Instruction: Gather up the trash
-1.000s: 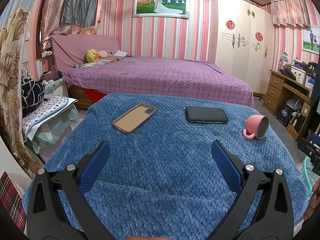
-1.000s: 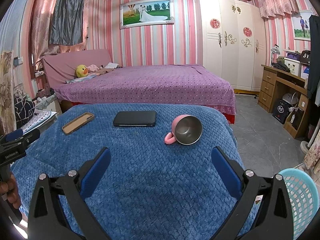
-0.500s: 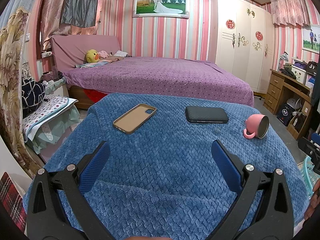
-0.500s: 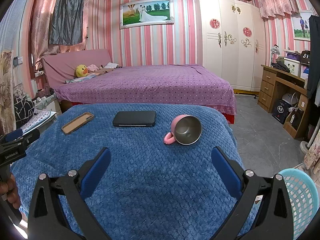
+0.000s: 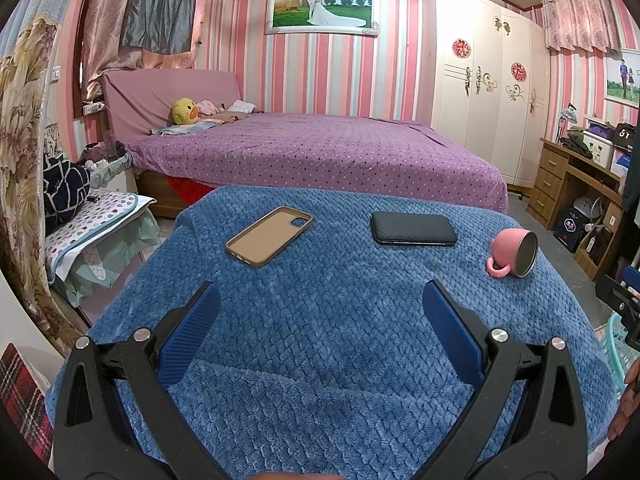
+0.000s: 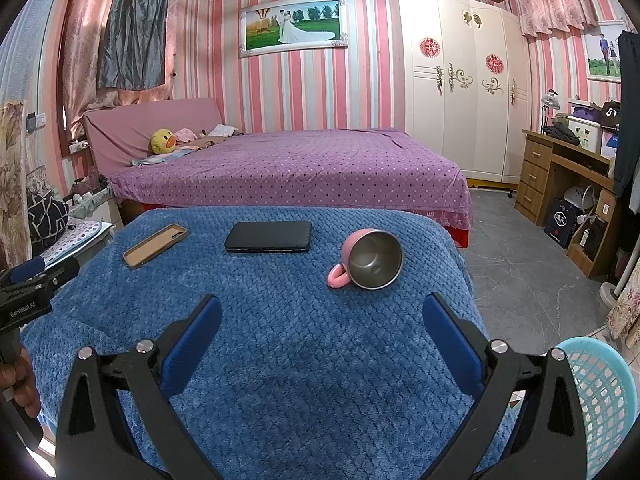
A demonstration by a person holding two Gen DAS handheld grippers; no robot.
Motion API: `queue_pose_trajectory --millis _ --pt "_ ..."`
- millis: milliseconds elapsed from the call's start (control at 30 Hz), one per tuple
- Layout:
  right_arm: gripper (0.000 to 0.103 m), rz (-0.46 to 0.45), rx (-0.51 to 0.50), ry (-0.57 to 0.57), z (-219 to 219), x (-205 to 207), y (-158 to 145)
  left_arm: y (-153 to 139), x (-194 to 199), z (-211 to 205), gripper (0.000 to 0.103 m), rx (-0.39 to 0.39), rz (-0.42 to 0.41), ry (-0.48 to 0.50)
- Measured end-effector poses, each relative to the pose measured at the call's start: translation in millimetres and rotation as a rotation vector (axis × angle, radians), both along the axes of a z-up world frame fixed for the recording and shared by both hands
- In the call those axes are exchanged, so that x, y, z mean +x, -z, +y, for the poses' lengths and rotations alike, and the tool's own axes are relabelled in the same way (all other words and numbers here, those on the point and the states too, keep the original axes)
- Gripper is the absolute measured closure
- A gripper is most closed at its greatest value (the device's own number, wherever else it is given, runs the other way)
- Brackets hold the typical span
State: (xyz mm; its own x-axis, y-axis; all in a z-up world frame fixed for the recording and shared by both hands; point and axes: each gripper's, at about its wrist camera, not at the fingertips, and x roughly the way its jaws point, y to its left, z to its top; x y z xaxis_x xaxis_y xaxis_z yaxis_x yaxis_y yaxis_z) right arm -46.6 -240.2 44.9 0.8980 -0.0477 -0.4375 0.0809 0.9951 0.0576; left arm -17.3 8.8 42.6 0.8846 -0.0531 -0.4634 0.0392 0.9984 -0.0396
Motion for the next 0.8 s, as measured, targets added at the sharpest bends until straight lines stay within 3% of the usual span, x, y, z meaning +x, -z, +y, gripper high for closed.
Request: queue_pose_trajectory --millis 800 --pt "0.005 0.005 -0.005 0.001 -1.6 -0.4 0.3 -0.2 -0.7 -0.6 0.005 -0.004 0.002 0.001"
